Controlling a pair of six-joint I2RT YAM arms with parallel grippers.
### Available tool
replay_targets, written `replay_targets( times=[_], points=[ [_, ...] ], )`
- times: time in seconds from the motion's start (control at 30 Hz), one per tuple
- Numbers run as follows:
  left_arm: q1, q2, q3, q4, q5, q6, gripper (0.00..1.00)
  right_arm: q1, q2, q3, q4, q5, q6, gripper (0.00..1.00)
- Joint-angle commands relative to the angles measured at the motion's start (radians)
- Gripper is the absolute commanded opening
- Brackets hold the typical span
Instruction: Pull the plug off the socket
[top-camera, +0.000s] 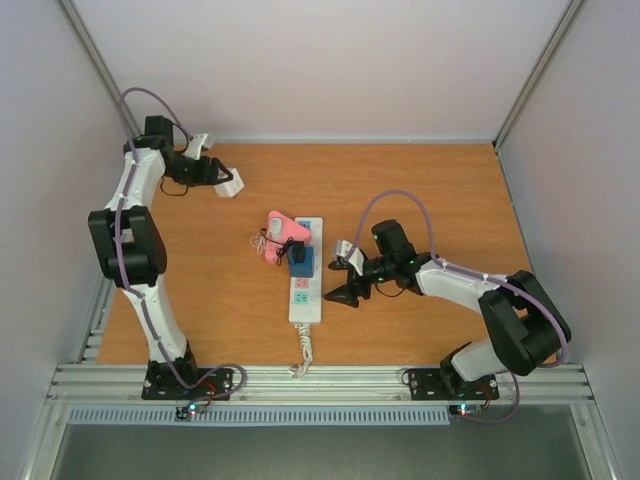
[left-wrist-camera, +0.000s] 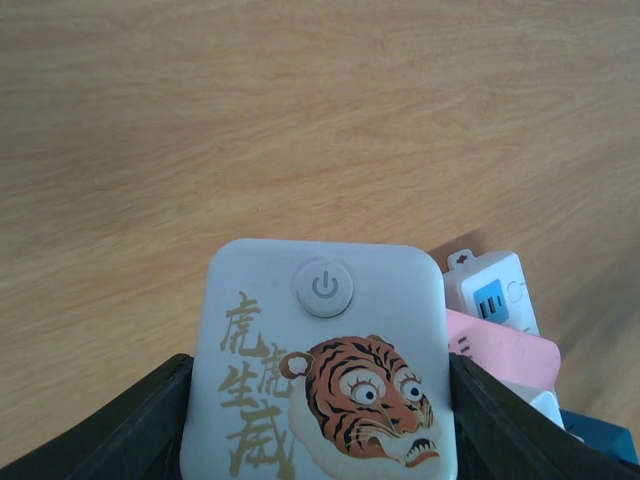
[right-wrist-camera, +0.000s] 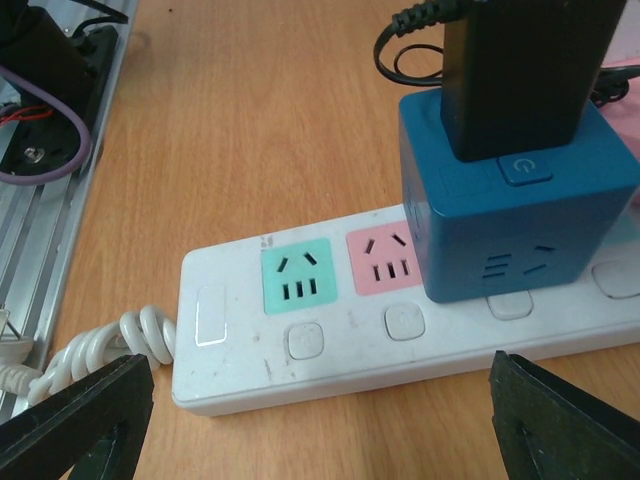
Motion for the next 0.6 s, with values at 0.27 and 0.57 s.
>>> replay_targets(
  times=[0.27,0.57],
  points=[
    [0.018,0.184,0.083,0.266,0.115,-0.102,0.38,-0.033,-0.014,0.065,-0.094,0.026,-0.014,0.93],
    [0.039,0.305,0.161,0.339,0.168,-0.138,0.41,-0.035,0.009,0.101,-0.111,0.045,0.006,0.94]
  ],
)
